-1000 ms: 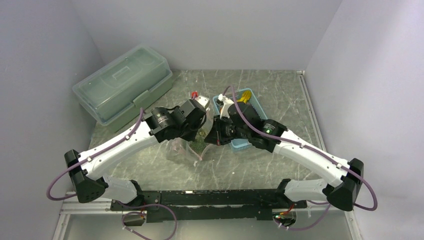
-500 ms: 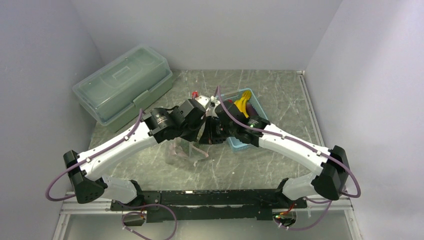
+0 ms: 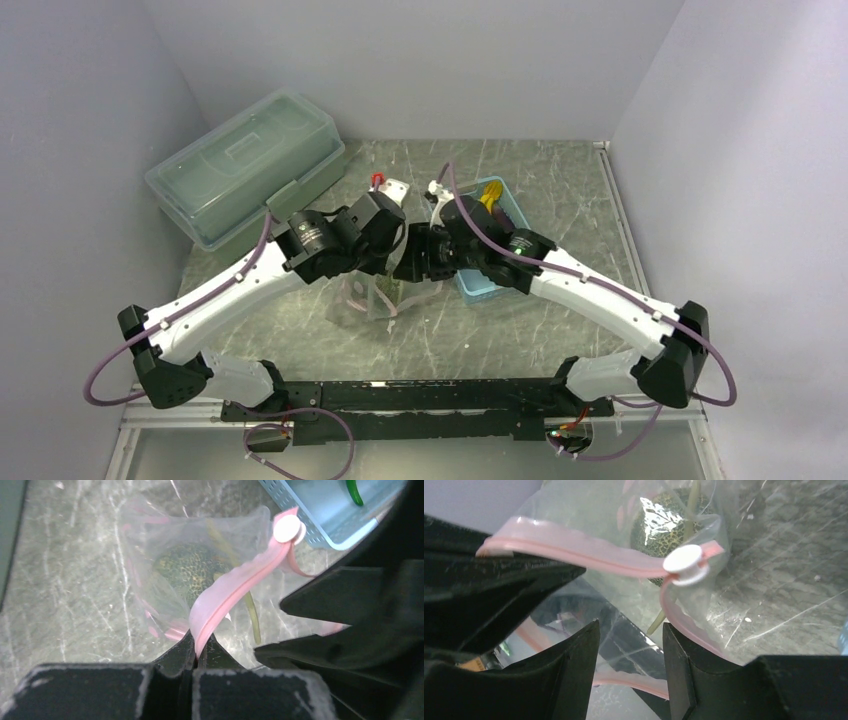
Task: Place the food in the zip-top bag and seal the zipper
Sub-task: Place the fake fruit in the zipper food storage bag, then pick up the fake fruit from the bin.
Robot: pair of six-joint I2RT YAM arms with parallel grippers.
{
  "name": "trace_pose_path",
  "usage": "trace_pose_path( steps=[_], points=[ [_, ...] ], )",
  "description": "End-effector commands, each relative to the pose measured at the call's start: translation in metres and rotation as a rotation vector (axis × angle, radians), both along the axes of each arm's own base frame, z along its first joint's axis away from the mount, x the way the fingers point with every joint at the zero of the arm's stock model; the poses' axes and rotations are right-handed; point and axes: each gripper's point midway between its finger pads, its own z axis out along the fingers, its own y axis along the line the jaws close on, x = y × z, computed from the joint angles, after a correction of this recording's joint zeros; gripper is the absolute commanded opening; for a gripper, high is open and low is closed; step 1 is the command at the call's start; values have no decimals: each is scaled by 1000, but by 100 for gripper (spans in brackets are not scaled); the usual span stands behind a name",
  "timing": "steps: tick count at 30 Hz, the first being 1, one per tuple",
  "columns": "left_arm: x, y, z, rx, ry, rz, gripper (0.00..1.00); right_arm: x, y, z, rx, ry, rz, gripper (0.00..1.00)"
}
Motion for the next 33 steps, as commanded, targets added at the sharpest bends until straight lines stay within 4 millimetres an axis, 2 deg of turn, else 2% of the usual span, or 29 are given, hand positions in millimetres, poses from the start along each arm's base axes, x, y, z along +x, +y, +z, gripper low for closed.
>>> trace_pose_path(
  steps=[1, 9, 13, 18, 22, 26, 33],
  points=[
    [14, 22, 35, 32, -111, 101, 0, 9, -14, 53, 50, -144, -35, 53],
    [31, 49, 72, 124, -220, 170, 0, 19, -51, 85, 1, -282, -135, 56],
    [39, 66, 86, 216, -266, 197, 0, 27, -75, 86, -78, -323, -210, 57],
    [45, 79, 93, 292, -299, 221, 0, 34, -95, 80, -163, -342, -265, 57],
    [47, 87, 93, 325, -311, 228, 0, 43, -107, 73, -222, -353, -295, 61],
    [46, 88, 89, 333, -302, 217, 0, 58, -121, 58, -278, -324, -318, 62],
    [42, 66, 57, 306, -209, 138, 0, 92, -139, 25, -331, -249, -344, 68]
  ],
)
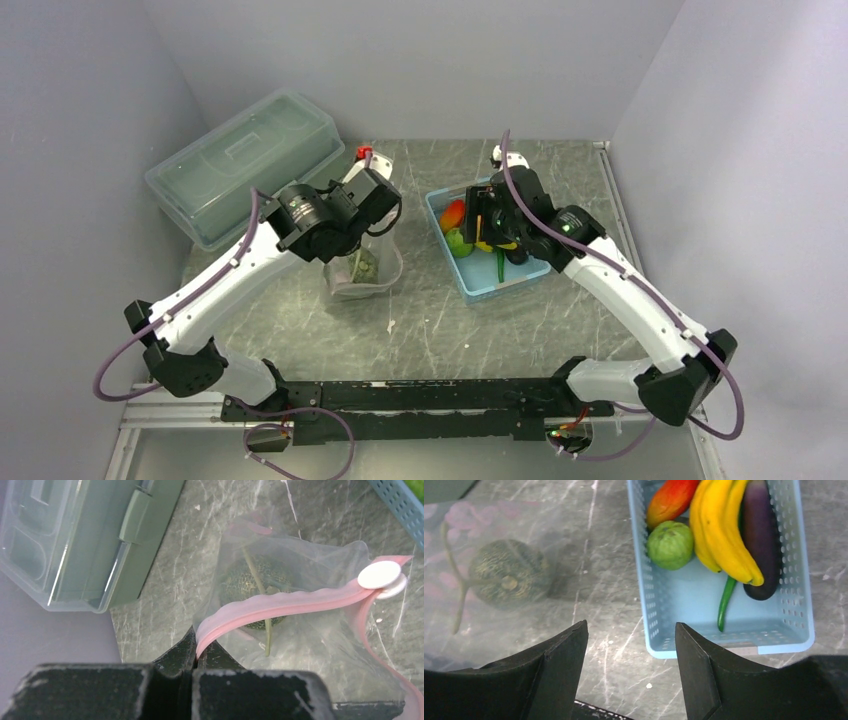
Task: Place the food in the zip-top bag and seal the zipper
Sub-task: Pick up the fake fruit from the bin.
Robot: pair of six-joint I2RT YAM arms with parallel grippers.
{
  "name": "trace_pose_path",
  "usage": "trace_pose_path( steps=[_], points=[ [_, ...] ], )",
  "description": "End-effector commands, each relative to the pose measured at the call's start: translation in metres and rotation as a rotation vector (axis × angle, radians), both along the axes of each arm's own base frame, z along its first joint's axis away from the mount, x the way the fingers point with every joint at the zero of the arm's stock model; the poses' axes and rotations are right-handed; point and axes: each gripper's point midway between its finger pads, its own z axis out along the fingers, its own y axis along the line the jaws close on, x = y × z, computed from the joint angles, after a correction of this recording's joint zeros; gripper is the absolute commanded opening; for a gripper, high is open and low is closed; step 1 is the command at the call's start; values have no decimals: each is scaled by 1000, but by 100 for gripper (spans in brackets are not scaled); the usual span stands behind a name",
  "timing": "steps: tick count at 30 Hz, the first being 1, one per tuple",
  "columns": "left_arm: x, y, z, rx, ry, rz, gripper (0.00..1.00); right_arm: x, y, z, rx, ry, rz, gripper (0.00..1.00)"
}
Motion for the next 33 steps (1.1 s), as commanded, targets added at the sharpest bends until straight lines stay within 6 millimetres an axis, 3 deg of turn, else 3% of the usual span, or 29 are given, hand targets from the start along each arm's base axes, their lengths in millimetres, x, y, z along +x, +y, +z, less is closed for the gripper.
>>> trace_pose_path(
  steps=[1, 10, 16, 26, 33],
  points=[
    [0, -13, -12, -40, 33, -33, 0, 21, -6, -13, -21, 13, 0, 70],
    [-5, -44, -38, -136, 124, -101, 0, 77, -25, -43, -34, 65, -143, 79],
    [-12, -63, -43, -221, 163, -156, 0, 120, -45, -66, -60, 88, -298, 80],
    [-16, -64, -44, -233, 178, -171, 0, 177, -57, -104, -87, 118, -457, 84],
    [-17, -63, -47, -223, 184, -176, 0, 210, -59, -115, -109, 107, -518, 84]
  ],
)
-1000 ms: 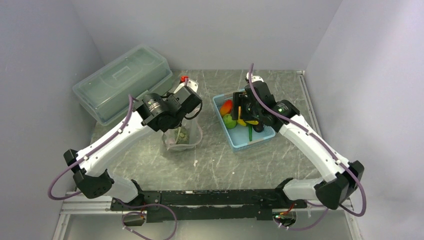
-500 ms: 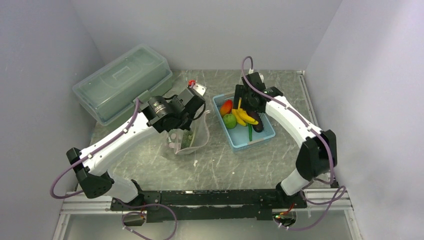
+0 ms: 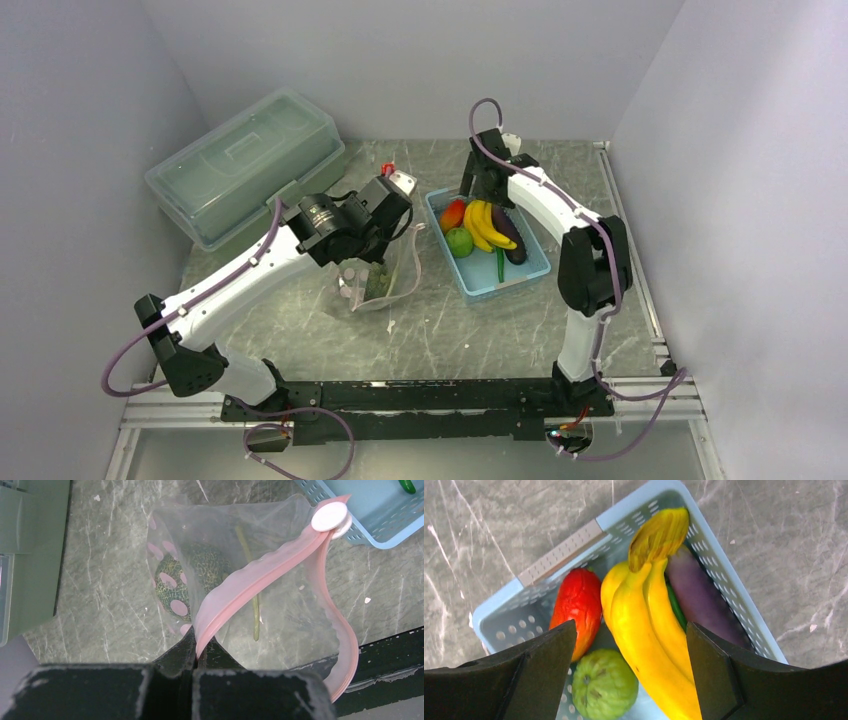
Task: Place the food in the zip-top bag and seal the zipper
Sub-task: Pick up the fake fruit from the bin.
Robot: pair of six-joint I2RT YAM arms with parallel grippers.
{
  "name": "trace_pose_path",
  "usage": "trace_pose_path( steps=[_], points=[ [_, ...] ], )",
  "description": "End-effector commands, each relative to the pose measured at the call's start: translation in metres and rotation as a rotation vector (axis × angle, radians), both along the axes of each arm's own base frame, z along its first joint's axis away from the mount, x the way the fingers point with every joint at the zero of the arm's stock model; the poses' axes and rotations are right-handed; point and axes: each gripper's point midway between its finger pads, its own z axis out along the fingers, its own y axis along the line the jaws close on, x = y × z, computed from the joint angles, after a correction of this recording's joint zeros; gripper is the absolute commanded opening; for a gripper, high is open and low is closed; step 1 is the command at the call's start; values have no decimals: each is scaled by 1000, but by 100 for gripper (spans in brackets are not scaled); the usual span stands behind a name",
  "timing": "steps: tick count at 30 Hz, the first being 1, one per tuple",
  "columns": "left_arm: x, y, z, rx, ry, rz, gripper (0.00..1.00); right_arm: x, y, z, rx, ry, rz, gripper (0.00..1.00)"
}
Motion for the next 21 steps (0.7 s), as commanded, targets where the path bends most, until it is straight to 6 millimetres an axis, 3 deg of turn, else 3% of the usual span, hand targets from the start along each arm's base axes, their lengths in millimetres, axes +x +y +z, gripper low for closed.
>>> trace_pose_path(
  steps=[1, 11, 21],
  points=[
    [0, -2, 8, -45, -19, 0, 0, 34, -6, 19, -1, -92, -81, 84],
    [0, 3, 10, -31, -33, 1, 0, 58, -12, -10, -16, -60, -147, 74],
    [0, 6, 10, -17, -39, 3, 0, 66, -15, -30, -49, -46, -176, 68]
  ],
)
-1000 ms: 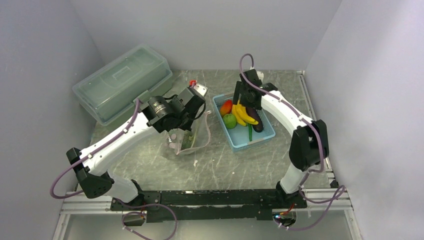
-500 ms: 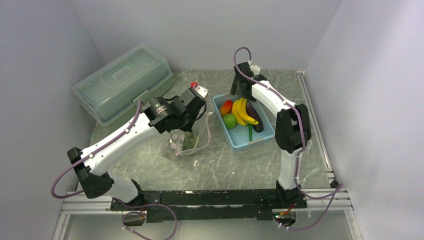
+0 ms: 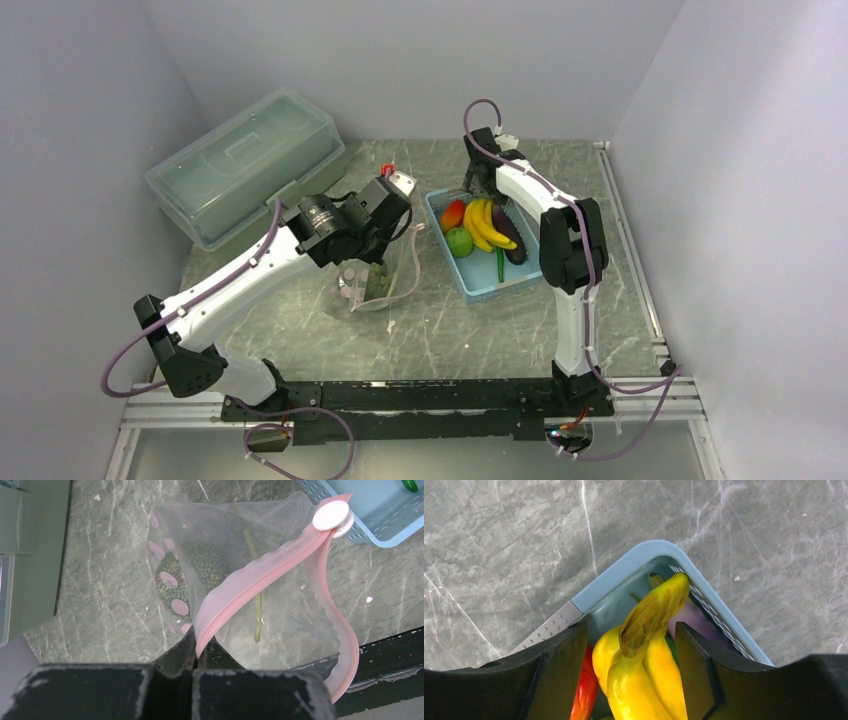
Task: Place the food in the zip-top bag and seal the zipper
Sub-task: Pick up the fake fruit from the bin.
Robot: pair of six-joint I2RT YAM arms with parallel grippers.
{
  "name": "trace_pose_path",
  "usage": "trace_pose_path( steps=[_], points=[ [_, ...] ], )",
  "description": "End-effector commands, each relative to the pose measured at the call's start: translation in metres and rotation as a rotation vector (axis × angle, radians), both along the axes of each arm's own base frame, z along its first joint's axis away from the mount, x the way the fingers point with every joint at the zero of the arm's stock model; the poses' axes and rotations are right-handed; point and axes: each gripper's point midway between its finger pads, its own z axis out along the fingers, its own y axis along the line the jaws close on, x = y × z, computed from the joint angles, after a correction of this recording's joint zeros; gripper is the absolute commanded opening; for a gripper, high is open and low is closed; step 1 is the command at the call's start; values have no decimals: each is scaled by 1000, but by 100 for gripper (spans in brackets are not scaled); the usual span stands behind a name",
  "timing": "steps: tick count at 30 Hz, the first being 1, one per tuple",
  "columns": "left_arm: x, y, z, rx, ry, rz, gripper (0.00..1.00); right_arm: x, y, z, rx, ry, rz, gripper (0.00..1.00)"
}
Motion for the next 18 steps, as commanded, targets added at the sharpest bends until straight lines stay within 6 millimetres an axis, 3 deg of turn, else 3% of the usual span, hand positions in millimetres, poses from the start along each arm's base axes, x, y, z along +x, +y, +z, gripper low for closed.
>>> trace_pose_path(
  steps=[1, 12, 18],
  points=[
    [1, 6, 12, -19, -41, 6, 0, 16, -5, 14, -19, -62, -43, 67],
    [1, 6, 14, -23, -41, 6, 0, 15, -14, 5, -66, -53, -42, 53],
    [-1, 8, 16, -25, -41, 12, 0, 16, -12, 13, -56, -70, -31, 23]
  ],
)
